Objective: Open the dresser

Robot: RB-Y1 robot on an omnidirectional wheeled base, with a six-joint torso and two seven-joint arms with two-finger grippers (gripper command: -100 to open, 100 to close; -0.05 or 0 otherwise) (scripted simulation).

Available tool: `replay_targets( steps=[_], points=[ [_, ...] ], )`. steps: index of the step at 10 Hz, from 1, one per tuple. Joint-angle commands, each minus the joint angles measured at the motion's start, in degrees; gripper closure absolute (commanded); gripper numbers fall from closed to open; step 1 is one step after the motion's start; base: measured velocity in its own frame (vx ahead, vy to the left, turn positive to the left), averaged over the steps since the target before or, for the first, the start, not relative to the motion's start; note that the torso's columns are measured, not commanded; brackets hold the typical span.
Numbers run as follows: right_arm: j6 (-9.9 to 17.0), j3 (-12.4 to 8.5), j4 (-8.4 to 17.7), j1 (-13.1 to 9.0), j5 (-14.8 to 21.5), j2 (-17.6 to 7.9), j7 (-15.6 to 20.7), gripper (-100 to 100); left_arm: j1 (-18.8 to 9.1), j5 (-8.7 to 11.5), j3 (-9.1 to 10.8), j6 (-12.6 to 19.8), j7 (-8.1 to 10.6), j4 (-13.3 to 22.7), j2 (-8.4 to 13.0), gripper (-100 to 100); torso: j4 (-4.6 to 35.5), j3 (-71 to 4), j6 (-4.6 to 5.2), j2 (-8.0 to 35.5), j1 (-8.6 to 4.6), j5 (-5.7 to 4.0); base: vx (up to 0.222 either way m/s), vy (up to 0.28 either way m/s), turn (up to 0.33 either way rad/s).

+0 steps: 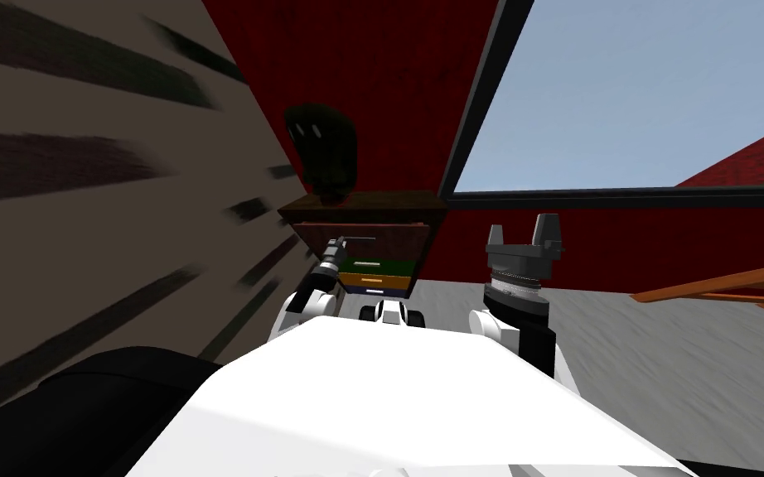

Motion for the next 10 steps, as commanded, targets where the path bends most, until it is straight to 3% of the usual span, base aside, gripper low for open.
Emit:
replay_targets(
  steps=[1,6,7,10],
  points=[
    [0.0,0.0,0.0,0.0,0.0,0.0,0.0,0,1.16,0.12,-0.37,0.36,0.05,-1.2,0.45,100,0.04,-0.12,-0.02,-0.17,0.03,-0.04,-0.19,0.02,0.008],
    [0.0,0.0,0.0,0.0,0.0,0.0,0.0,0,2.83,0.25,-1.13,0.28,0.13,-2.09,1.09,100,-0.04,-0.22,-0.11,-0.32,0.11,0.01,-0.163,-0.004,0.02],
    [0.0,0.0,0.0,0.0,0.0,0.0,0.0,0,1.24,0.42,-0.63,3.18,0.46,-3.84,1.24,-100,-0.04,-0.18,-0.04,-0.26,-0.01,-0.03,-0.116,-0.016,0.027],
    [-0.01,-0.01,-0.01,0.04,0.0,0.0,0.0,0,-0.09,0.59,-0.17,6.53,0.8,-5.71,1.5,-100,-0.22,-0.76,0.04,-1.13,0.07,-0.04,0.03,0.002,0.009]
  ],
)
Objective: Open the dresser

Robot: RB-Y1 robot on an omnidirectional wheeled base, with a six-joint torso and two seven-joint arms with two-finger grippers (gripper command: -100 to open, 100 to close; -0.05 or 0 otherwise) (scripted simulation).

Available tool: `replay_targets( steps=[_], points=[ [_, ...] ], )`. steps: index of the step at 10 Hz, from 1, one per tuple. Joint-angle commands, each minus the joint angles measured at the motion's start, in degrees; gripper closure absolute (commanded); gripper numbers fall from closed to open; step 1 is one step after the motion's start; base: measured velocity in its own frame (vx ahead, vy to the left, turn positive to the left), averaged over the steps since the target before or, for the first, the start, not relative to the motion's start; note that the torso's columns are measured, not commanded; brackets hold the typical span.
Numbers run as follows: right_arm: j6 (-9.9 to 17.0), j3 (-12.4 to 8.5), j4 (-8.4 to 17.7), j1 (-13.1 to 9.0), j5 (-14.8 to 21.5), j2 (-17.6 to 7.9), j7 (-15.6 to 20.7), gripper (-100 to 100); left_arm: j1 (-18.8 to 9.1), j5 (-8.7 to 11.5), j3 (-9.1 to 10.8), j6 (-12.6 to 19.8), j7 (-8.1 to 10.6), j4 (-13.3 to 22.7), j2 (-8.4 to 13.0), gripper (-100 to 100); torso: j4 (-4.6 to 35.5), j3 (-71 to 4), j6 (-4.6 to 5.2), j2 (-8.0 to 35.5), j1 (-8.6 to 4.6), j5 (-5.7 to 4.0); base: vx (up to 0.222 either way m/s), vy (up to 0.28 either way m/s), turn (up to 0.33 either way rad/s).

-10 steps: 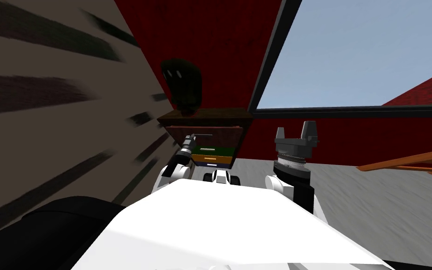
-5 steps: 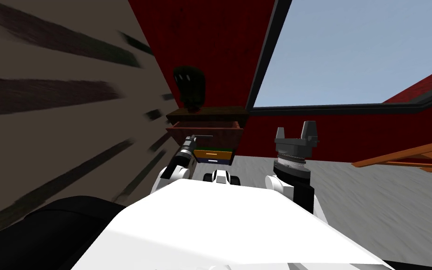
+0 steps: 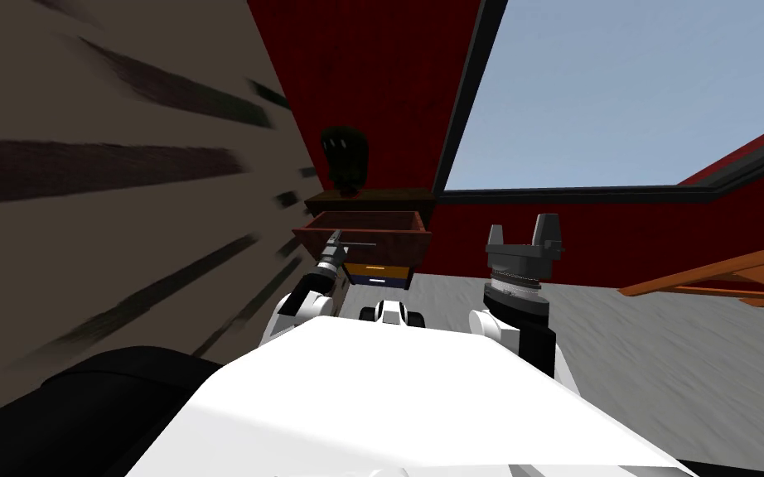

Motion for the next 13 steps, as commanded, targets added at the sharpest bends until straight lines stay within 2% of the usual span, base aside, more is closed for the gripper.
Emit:
replay_targets(
  steps=[1,6,7,8,13],
  points=[
    [0.0,0.0,0.0,0.0,0.0,0.0,0.0,0,-1.85,0.14,0.59,4.0,0.38,-2.43,0.24,-100,0.06,0.18,-0.01,0.28,-0.05,0.0,0.025,-0.001,0.014],
    [0.0,0.0,0.0,-0.01,0.0,0.0,0.0,0,-5.17,0.56,1.75,11.76,1.22,-7.09,0.89,-100,0.4,0.54,-0.06,0.89,-0.15,-0.12,0.001,-0.002,0.014],
    [0.0,0.0,0.0,-0.01,0.0,0.0,0.0,0,-4.54,0.31,1.28,11.05,1.0,-5.85,0.63,-100,0.49,0.56,-0.06,0.96,-0.2,-0.16,0.0,0.0,0.0],
    [0.0,0.0,0.0,-0.01,0.0,0.0,0.0,0,-4.59,0.29,1.27,11.41,1.0,-5.83,0.62,0,0.37,0.57,-0.04,0.92,-0.19,-0.11,0.0,0.0,0.0],
    [0.0,0.0,0.0,-0.01,0.0,0.0,0.0,0,-4.37,0.29,1.28,11.65,1.0,-5.52,0.65,0,0.16,0.42,-0.02,0.63,-0.09,-0.01,0.0,0.0,0.0]
  ],
)
